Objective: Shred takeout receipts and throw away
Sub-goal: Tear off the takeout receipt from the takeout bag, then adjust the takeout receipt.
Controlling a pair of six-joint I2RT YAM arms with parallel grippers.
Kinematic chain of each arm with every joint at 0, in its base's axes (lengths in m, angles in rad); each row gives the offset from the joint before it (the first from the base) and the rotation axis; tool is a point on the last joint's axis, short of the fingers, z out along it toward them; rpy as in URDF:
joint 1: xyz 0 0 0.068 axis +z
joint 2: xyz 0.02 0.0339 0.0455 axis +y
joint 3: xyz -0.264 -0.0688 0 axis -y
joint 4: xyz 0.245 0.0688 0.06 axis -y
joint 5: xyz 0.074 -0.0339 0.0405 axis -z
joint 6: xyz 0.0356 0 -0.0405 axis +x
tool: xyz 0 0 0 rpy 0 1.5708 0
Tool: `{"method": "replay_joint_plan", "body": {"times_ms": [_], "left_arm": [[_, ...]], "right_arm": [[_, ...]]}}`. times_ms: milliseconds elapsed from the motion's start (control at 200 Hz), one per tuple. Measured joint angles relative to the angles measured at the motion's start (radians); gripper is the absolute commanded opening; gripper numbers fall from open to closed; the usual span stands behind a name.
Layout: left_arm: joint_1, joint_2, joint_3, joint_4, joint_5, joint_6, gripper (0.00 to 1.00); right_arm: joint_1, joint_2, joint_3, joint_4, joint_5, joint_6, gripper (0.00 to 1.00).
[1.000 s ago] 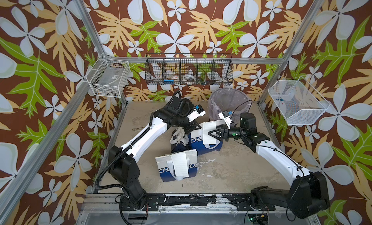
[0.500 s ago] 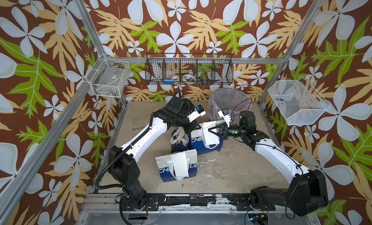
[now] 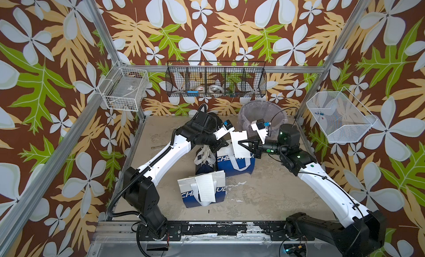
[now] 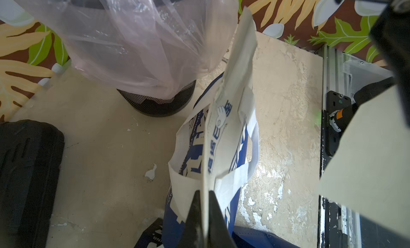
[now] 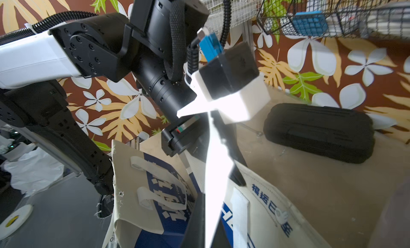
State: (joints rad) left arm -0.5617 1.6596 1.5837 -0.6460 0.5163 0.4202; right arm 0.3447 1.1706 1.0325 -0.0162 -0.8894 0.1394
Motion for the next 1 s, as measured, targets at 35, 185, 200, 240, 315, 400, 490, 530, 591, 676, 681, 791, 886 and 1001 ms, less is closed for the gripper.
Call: {"method": "replay_joint_plan", "body": {"times_ms": [35, 185, 200, 240, 315, 400, 490, 530, 591, 676, 681, 791, 886, 1001], "left_arm": [[0.0, -0.003, 0.0, 0.0, -0.007, 0.0, 0.07], [0.0, -0.023, 0.0, -0.001, -0.019, -0.002, 0.39], [0.0, -0.025, 0.0, -0.002, -0.018, -0.002, 0.41], [0.0, -0.034, 0.001, -0.004, -0.014, -0.003, 0.47], [0.0, -0.061, 0.007, -0.01, -0.006, -0.004, 0.56], [0.0, -0.109, 0.018, -0.016, 0.016, -0.002, 0.64], [0.0, -0.181, 0.024, -0.018, 0.057, 0.013, 0.72], [0.0, -0.21, 0.026, -0.014, 0.082, 0.027, 0.74], [0.0, -0.237, 0.039, -0.013, 0.121, 0.028, 0.74], [0.0, -0.233, 0.078, -0.011, 0.181, 0.031, 0.73], [0.0, -0.233, 0.08, -0.012, 0.183, 0.031, 0.73], [-0.009, -0.197, 0.126, -0.034, 0.236, 0.034, 0.69], [-0.025, -0.172, 0.147, -0.056, 0.259, 0.039, 0.61], [-0.035, -0.16, 0.153, -0.08, 0.292, 0.048, 0.45]], "right_arm": [[0.0, -0.009, 0.005, -0.003, 0.02, -0.014, 0.0], [-0.001, -0.042, 0.003, -0.032, 0.09, -0.043, 0.0], [-0.001, -0.045, 0.003, -0.035, 0.093, -0.044, 0.0], [-0.001, -0.051, 0.003, -0.044, 0.105, -0.048, 0.0], [0.0, -0.053, 0.011, -0.068, 0.109, -0.059, 0.0], [0.0, -0.054, 0.03, -0.101, 0.11, -0.073, 0.0], [0.0, -0.051, 0.043, -0.118, 0.093, -0.093, 0.0], [0.0, -0.047, 0.047, -0.118, 0.071, -0.096, 0.0], [0.0, -0.039, 0.047, -0.116, 0.026, -0.098, 0.0], [0.009, -0.029, 0.051, -0.106, -0.035, -0.097, 0.0], [0.011, -0.028, 0.053, -0.107, -0.039, -0.098, 0.0], [0.052, -0.008, 0.097, -0.124, -0.082, -0.134, 0.0], [0.08, 0.003, 0.116, -0.14, -0.104, -0.174, 0.0], [0.094, 0.01, 0.114, -0.147, -0.106, -0.196, 0.0]]}}
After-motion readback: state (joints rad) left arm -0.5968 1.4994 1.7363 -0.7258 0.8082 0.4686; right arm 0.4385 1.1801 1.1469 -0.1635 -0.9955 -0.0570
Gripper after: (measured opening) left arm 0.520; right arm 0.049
